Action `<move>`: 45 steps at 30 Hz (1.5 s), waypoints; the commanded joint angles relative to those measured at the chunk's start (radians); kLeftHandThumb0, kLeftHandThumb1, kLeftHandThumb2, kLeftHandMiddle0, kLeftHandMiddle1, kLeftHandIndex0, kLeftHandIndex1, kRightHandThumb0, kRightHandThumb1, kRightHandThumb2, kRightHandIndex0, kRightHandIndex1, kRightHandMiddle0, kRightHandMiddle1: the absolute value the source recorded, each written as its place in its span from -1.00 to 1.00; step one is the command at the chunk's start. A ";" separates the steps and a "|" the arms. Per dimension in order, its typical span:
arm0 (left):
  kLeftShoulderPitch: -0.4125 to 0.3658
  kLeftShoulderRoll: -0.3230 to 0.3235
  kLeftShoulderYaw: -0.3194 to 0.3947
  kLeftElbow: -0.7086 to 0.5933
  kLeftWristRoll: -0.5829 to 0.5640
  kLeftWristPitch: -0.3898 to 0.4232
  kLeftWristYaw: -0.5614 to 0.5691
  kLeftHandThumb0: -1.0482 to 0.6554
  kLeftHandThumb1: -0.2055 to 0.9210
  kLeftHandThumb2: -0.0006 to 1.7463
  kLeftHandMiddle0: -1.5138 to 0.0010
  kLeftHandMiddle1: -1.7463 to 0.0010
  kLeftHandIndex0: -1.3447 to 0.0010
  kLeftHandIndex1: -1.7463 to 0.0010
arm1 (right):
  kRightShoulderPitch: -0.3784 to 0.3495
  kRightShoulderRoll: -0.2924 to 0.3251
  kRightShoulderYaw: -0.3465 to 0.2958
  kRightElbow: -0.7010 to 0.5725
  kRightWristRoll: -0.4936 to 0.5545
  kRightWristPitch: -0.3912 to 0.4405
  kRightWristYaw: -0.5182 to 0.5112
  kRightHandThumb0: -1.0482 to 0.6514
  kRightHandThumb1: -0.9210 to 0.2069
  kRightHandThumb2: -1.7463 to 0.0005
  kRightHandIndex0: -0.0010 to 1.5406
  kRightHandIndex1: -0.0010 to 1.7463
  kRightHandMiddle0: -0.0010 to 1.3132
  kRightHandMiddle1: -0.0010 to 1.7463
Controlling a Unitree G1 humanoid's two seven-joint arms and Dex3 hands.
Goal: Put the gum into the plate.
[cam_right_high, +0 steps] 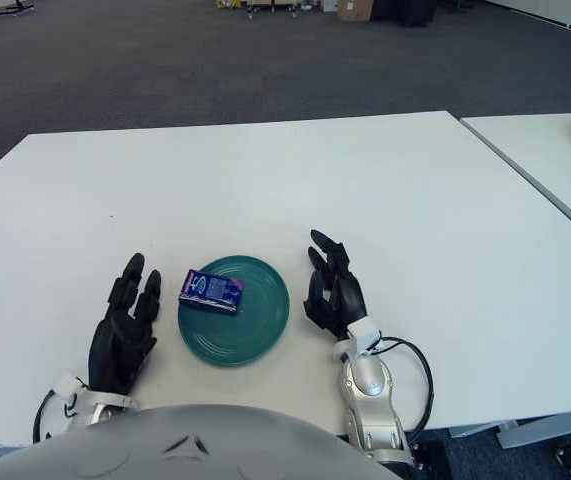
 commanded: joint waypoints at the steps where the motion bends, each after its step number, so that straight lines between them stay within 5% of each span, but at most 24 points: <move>1: -0.002 -0.008 0.002 0.055 0.050 -0.025 0.020 -1.00 1.00 0.20 0.76 0.99 1.00 0.41 | 0.104 -0.008 0.055 0.069 -0.052 0.069 0.000 -0.64 -1.00 -0.15 -0.70 -1.00 -1.00 -0.40; 13: -0.052 -0.066 0.012 0.106 0.216 -0.116 0.167 -1.00 1.00 0.26 0.87 1.00 1.00 0.58 | 0.105 0.002 0.120 -0.018 -0.228 0.206 -0.097 -0.74 -1.00 -0.14 -0.92 -0.99 -1.00 -0.72; 21: -0.051 -0.080 0.015 0.082 0.316 -0.096 0.268 -1.00 1.00 0.31 0.89 0.99 1.00 0.66 | 0.080 0.026 0.129 -0.006 -0.262 0.271 -0.151 -0.75 -1.00 -0.14 -0.99 -1.00 -1.00 -0.91; 30: -0.073 -0.066 0.030 0.094 0.343 -0.078 0.318 -1.00 1.00 0.34 0.87 0.99 1.00 0.63 | 0.061 0.024 0.122 0.021 -0.268 0.274 -0.175 -0.76 -1.00 -0.11 -1.00 -1.00 -1.00 -0.98; 37: -0.091 -0.050 0.037 0.131 0.349 -0.116 0.319 -1.00 1.00 0.34 0.90 1.00 1.00 0.65 | 0.108 -0.003 0.098 -0.147 -0.261 0.334 -0.129 -0.77 -1.00 -0.12 -1.00 -1.00 -0.96 -0.97; 45: -0.096 -0.046 0.037 0.136 0.350 -0.127 0.317 -1.00 1.00 0.33 0.91 1.00 1.00 0.70 | 0.082 0.010 0.086 -0.140 -0.321 0.374 -0.193 -0.76 -1.00 -0.16 -1.00 -1.00 -0.96 -0.96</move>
